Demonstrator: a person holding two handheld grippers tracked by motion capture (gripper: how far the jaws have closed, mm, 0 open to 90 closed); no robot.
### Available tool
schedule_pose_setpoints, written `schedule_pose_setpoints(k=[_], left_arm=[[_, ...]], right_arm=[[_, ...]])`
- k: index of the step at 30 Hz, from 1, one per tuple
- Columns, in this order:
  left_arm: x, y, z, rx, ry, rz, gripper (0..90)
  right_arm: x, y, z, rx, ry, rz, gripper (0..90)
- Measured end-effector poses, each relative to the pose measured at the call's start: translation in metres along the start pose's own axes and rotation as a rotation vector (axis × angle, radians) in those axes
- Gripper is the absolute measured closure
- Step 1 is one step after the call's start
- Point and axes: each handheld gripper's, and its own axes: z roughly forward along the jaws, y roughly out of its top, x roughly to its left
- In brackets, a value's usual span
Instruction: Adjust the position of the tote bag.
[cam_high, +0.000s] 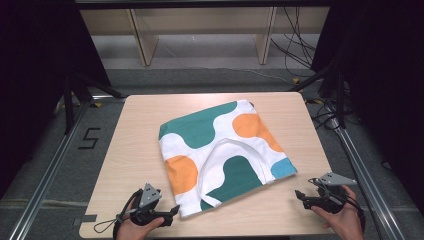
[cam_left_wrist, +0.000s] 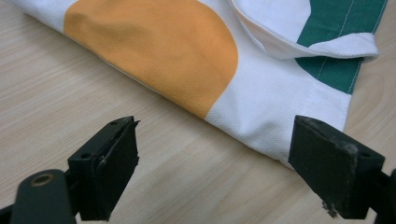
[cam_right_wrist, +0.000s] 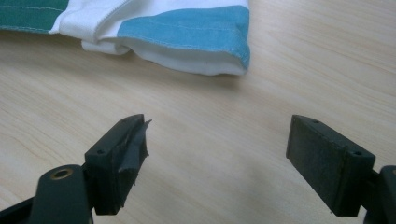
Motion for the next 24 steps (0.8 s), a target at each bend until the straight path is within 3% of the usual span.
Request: schedule_pose_setpoints(k=[3,4,6,9,12,13,14,15,20,22,24], left_arm=[[-0.001,0.000,0.000,-0.001,0.007,-0.004,14.9],[0.001,0.001,-0.001,0.017,0.004,0.021,14.9],[0.000,0.000,-0.001,0.013,0.006,0.022,14.9],[-0.001,0.001,-0.001,0.019,0.001,0.039,14.8],[-0.005,0.002,0.001,-0.007,-0.002,0.030,14.8],[-0.004,0.002,0.000,0.001,-0.001,0.073,14.8],[-0.006,0.002,0.002,-0.004,-0.007,0.045,14.8],[-0.007,0.002,0.002,-0.006,-0.011,0.046,14.8],[-0.016,0.002,0.003,-0.003,-0.017,0.059,14.8],[-0.019,0.002,0.003,0.015,-0.014,0.096,14.9],[-0.024,0.002,0.004,0.008,-0.023,0.095,14.9]], right_arm=[[0.001,0.000,-0.001,0.001,0.017,0.019,21.4],[0.001,0.000,-0.001,0.000,0.017,0.020,21.4],[0.001,0.000,-0.001,0.001,0.002,0.016,21.4],[0.000,0.001,-0.002,0.010,0.022,0.020,21.6],[0.000,0.001,-0.001,0.015,0.024,0.014,21.6],[0.000,0.001,-0.001,0.017,0.025,0.017,21.6],[-0.001,0.001,-0.001,0.014,0.025,0.012,21.6],[-0.001,0.001,0.000,0.015,0.023,0.013,21.6],[-0.001,0.001,0.000,0.016,0.022,0.013,21.6],[-0.002,0.000,0.000,0.020,0.022,0.015,21.8],[-0.003,0.000,0.000,0.010,0.008,0.005,22.1]])
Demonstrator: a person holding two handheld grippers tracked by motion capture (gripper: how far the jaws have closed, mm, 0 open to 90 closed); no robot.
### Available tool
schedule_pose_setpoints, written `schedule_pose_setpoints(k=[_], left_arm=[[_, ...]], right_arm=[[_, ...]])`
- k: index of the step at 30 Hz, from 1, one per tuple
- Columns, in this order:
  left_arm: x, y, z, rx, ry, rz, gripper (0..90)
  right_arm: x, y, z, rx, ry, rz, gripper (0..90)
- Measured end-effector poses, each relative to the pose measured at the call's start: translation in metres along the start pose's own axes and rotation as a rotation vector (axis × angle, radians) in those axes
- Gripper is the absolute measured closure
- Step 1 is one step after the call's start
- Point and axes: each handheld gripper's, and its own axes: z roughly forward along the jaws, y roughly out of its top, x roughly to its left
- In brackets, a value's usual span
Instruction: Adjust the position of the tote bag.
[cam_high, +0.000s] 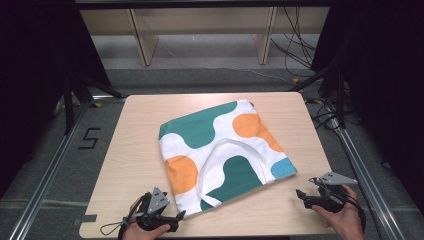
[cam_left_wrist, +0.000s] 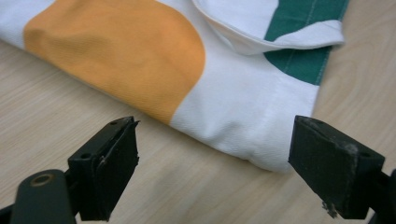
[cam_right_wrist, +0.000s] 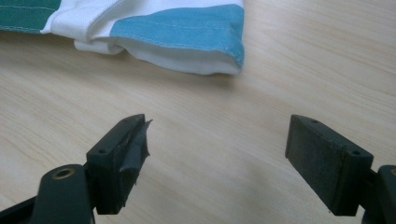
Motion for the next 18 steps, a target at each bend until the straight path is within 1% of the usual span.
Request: schedule_pose_setpoints(k=[1,2,3,4,5,7,8,9,10,11,12,13,14,15,16,18], left_arm=[[-0.001,0.001,0.001,0.010,0.005,0.019,14.9],[-0.004,0.001,0.002,0.005,-0.004,0.021,14.9],[-0.006,0.001,0.003,0.008,-0.003,0.028,14.9],[-0.008,0.001,0.004,0.012,-0.014,0.039,14.9],[-0.010,0.001,0.006,0.006,-0.011,0.033,15.0],[-0.011,0.002,0.008,0.014,-0.014,0.044,15.0],[-0.010,0.002,0.009,0.031,-0.006,0.063,15.0],[-0.011,0.003,0.011,0.030,-0.005,0.059,15.0],[-0.011,0.003,0.012,0.040,0.001,0.071,15.2],[-0.011,0.003,0.014,0.053,0.009,0.079,15.3],[-0.012,0.003,0.015,0.050,0.007,0.073,15.3],[-0.014,0.003,0.015,0.041,0.007,0.065,15.4],[-0.015,0.004,0.015,0.034,0.006,0.067,15.7],[-0.017,0.004,0.015,0.045,0.009,0.082,15.7],[-0.018,0.005,0.017,0.046,0.016,0.088,15.8],[-0.020,0.005,0.019,0.076,0.025,0.112,16.7]], right_arm=[[-0.001,0.000,0.001,-0.008,0.015,-0.016,22.1],[0.001,0.000,0.000,0.016,0.013,0.017,22.1],[0.001,0.000,0.000,0.014,0.009,0.010,22.1],[0.000,0.000,0.000,0.004,-0.007,-0.004,22.1],[0.000,0.000,0.001,0.002,0.002,-0.003,22.2],[0.001,0.000,0.001,0.004,-0.002,-0.007,22.3],[0.001,0.000,0.001,-0.001,-0.006,-0.007,22.3],[0.002,0.000,0.001,0.002,-0.004,0.004,22.4],[0.001,0.000,0.003,-0.009,-0.001,-0.017,22.4],[0.000,0.000,0.004,-0.009,0.014,-0.017,22.4],[0.000,0.001,0.003,-0.001,0.025,-0.022,22.4],[0.000,0.001,0.003,-0.002,0.025,-0.022,22.5],[0.000,0.001,0.003,-0.003,0.027,-0.019,22.5],[0.000,0.001,0.003,-0.003,0.026,-0.019,22.5],[-0.001,0.001,0.004,-0.001,0.029,-0.022,22.5],[-0.001,0.001,0.004,0.000,0.029,-0.022,22.7]])
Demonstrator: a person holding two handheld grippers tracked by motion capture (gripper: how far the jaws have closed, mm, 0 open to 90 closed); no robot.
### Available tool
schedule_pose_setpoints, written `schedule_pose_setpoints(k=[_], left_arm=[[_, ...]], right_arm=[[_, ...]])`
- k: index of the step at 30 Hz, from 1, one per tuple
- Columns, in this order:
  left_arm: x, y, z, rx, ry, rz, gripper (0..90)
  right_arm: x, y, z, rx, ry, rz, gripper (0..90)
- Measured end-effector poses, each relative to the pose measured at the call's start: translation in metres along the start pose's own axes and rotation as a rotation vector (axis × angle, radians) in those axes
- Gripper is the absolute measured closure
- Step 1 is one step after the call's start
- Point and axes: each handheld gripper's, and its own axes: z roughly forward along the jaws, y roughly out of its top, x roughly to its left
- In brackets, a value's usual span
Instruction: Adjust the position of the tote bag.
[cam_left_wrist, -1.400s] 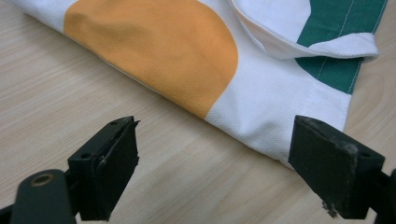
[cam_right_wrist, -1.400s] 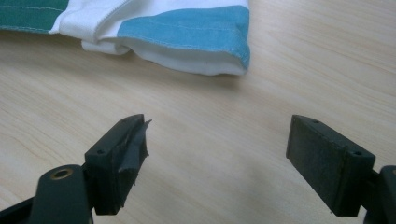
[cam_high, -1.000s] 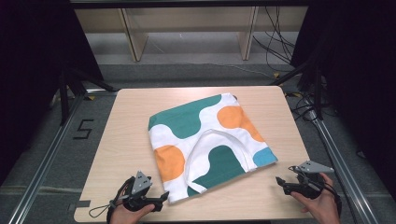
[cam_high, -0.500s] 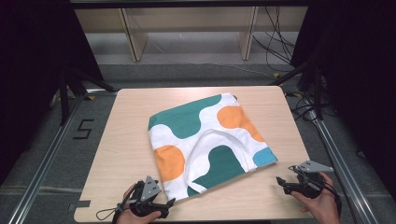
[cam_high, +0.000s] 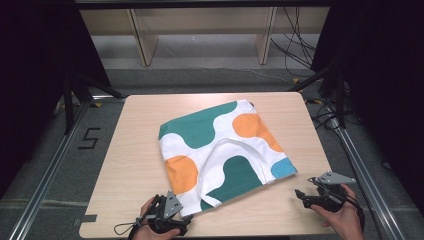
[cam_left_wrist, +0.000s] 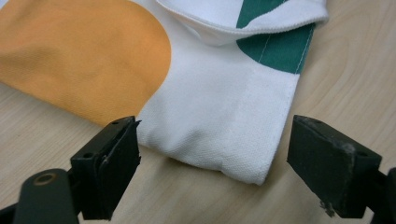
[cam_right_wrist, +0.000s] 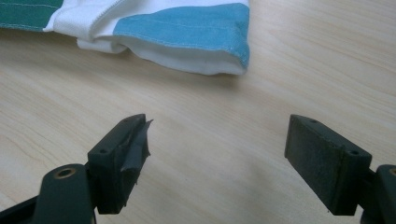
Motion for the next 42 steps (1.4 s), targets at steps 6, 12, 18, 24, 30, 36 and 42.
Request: schedule_pose_setpoints(k=[6,12,18,24,30,36,42], left_arm=[[-0.002,0.006,0.005,0.004,0.050,0.057,20.6],[0.002,0.008,-0.002,-0.046,0.028,0.058,34.5],[0.007,0.008,-0.008,-0.094,0.017,0.087,60.9],[0.014,0.010,-0.010,-0.185,0.010,0.001,79.4],[0.025,0.011,-0.015,-0.256,0.007,-0.038,83.1],[0.029,0.011,-0.017,-0.262,0.004,-0.041,83.0],[0.029,0.010,-0.018,-0.255,0.013,-0.033,83.0]], right_arm=[[0.002,0.000,-0.001,-0.001,-0.029,0.018,23.0],[0.002,0.001,-0.001,-0.008,-0.030,0.014,23.3],[0.005,0.004,-0.003,-0.033,-0.032,-0.008,27.3],[0.012,0.011,0.001,-0.066,-0.062,-0.074,34.4],[0.021,0.018,0.020,-0.017,-0.092,-0.194,34.8],[0.031,0.026,0.029,-0.018,-0.122,-0.248,35.1],[0.036,0.041,0.048,-0.015,-0.134,-0.321,43.2]])
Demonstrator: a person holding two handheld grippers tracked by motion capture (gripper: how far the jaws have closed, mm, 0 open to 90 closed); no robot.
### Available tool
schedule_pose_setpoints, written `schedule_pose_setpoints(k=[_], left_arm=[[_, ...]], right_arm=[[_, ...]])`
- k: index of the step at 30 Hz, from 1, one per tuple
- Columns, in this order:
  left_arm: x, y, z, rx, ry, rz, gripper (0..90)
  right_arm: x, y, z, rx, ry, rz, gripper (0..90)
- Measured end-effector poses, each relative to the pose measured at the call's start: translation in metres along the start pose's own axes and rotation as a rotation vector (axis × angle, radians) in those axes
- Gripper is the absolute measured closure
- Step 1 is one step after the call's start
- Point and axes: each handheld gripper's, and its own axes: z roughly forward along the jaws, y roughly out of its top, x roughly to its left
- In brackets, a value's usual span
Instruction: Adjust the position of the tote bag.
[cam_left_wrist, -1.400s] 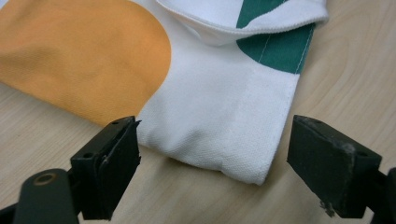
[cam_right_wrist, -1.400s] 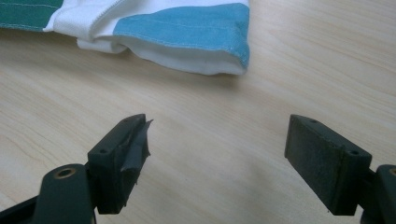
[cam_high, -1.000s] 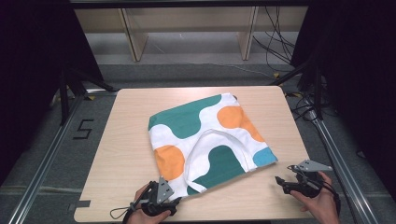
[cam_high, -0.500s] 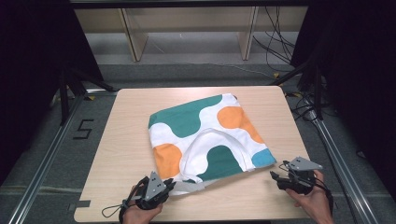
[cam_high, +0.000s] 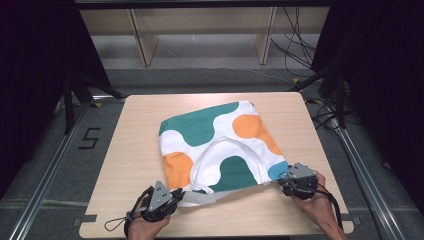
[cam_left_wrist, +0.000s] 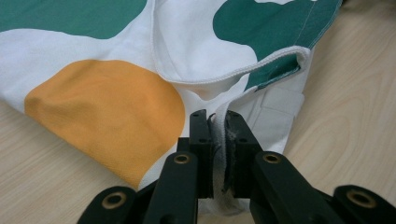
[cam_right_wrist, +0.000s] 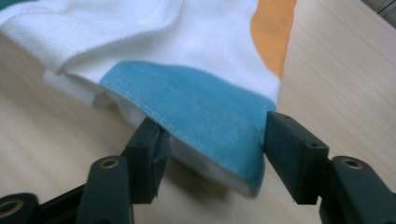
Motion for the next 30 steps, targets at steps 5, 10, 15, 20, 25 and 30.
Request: schedule_pose_setpoints(k=[5,10,15,20,25,30], left_arm=[[0.002,-0.001,0.002,-0.009,-0.012,-0.010,82.5],[-0.002,-0.003,0.004,0.041,-0.001,-0.004,77.8],[-0.007,-0.005,0.013,0.086,0.025,0.033,69.9],[-0.008,-0.005,0.017,0.131,0.060,0.035,66.3],[0.005,-0.004,0.016,0.142,0.083,0.065,78.2],[0.017,-0.001,0.016,0.151,0.085,0.080,84.2]], right_arm=[[-0.006,0.008,0.010,-0.015,-0.008,0.008,51.0],[-0.010,0.010,0.011,-0.030,-0.007,-0.003,73.1],[-0.010,0.013,0.001,-0.071,0.011,0.033,82.8],[-0.006,0.014,-0.005,-0.089,0.058,0.069,86.8],[0.007,0.013,-0.020,-0.105,0.092,0.043,87.0],[0.023,0.007,-0.032,-0.099,0.116,0.028,87.1]])
